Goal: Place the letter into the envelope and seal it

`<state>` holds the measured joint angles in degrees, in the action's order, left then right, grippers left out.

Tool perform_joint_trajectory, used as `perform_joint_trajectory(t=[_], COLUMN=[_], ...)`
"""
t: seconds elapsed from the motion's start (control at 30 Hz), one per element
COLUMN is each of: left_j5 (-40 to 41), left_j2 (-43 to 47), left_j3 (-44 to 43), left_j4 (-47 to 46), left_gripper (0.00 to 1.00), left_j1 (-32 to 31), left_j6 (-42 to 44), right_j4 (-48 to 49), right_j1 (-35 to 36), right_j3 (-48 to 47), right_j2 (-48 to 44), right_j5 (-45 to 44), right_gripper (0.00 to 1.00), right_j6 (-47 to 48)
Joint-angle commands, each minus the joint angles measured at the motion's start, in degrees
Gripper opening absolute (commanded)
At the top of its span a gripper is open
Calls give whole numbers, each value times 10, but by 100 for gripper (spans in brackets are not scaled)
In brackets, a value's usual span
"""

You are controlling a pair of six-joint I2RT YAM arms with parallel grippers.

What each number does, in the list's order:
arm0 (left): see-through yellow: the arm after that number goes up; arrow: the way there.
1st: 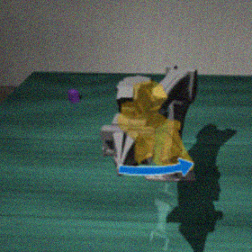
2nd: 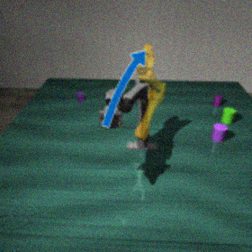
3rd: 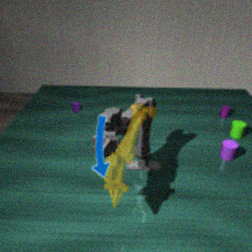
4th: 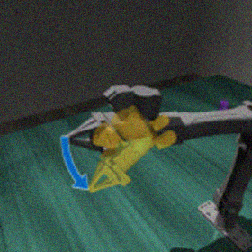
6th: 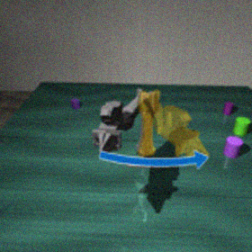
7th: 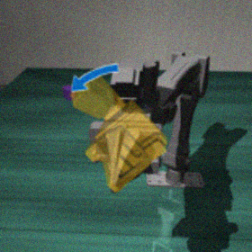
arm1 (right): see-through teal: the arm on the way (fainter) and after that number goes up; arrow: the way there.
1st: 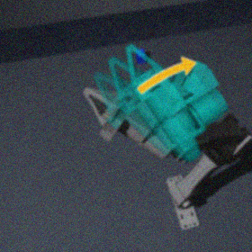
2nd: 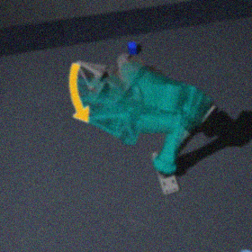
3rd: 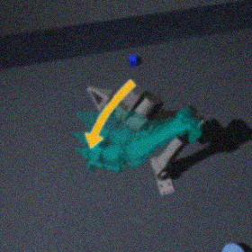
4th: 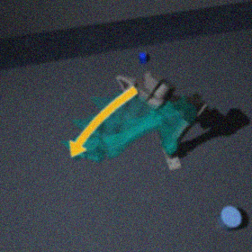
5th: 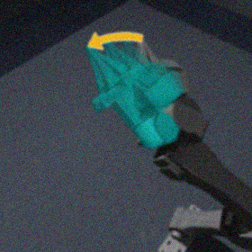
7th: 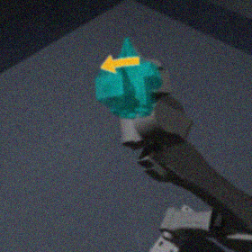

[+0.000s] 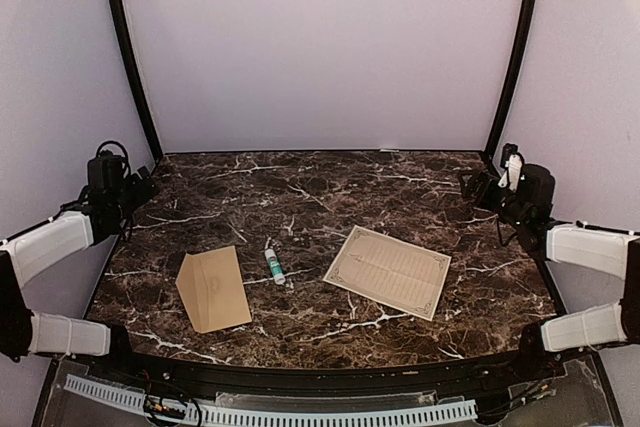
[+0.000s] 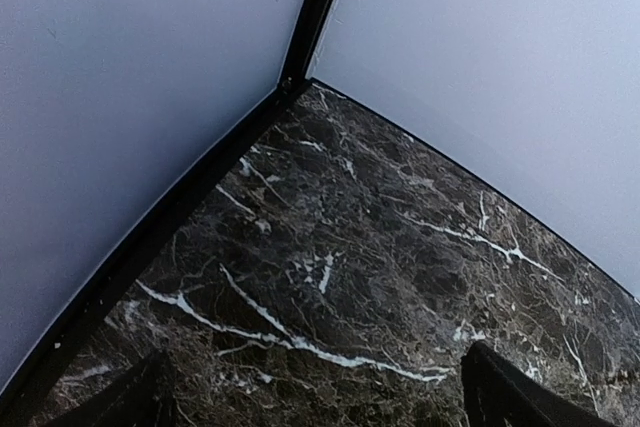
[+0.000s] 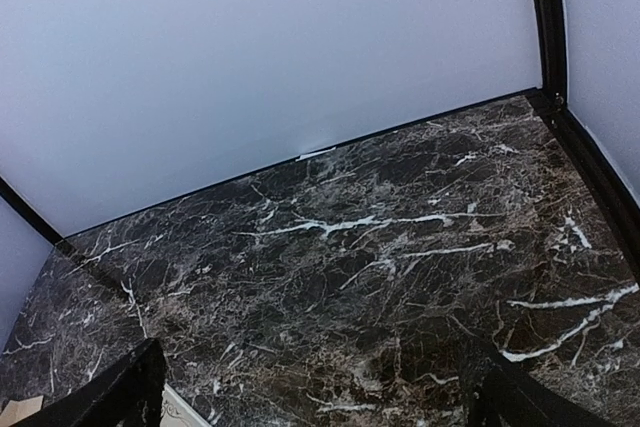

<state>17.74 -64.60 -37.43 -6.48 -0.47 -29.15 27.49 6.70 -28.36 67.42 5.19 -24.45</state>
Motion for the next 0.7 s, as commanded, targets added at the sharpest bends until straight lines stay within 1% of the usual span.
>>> perform_joint_trajectory(t=[0.0,0.03,0.07,0.1,0.13,0.17,0.2,0.23,0.27,0.3,0.33,0.4,0.53,0.67], left_j5=[-118,-151,-160,-172,-184,-213,-231,-264,-276,-294,-299,-318,-357,-363], left_j2=[32,35,39,39,34,30,20,15,5,0,-13,-39,-121,-224], left_j3=[23,34,37,37,30,26,21,19,14,11,5,-9,-49,-114], left_j4=[33,18,14,9,9,9,2,-4,-13,-18,-27,-41,-70,-78], left_gripper=[99,99,99,99,99,99,99,98,98,98,98,98,96,93], left_j1=[-2,-14,-26,-56,-73,-105,-119,-147,-177,-194,-227,-269,-334,-391], left_j6=[-1,6,12,24,30,40,44,46,47,50,51,57,55,55], right_j4=[-71,-99,-122,-141,-160,-183,-198,-216,-227,-233,-236,-235,-242,-244], right_j1=[-3,-2,-1,1,5,10,15,19,23,27,31,43,66,73], right_j3=[-26,-33,-39,-41,-42,-40,-35,-28,-20,-10,1,29,76,113], right_j2=[-10,-9,-8,-6,-6,-6,-8,-10,-11,-12,-15,-29,-72,-120], right_j5=[25,32,47,60,62,62,62,64,70,78,84,89,95,105], right_gripper=[99,99,99,99,99,99,99,99,99,99,99,99,99,99], right_j6=[-30,-42,-51,-57,-67,-83,-99,-115,-129,-139,-148,-171,-196,-218])
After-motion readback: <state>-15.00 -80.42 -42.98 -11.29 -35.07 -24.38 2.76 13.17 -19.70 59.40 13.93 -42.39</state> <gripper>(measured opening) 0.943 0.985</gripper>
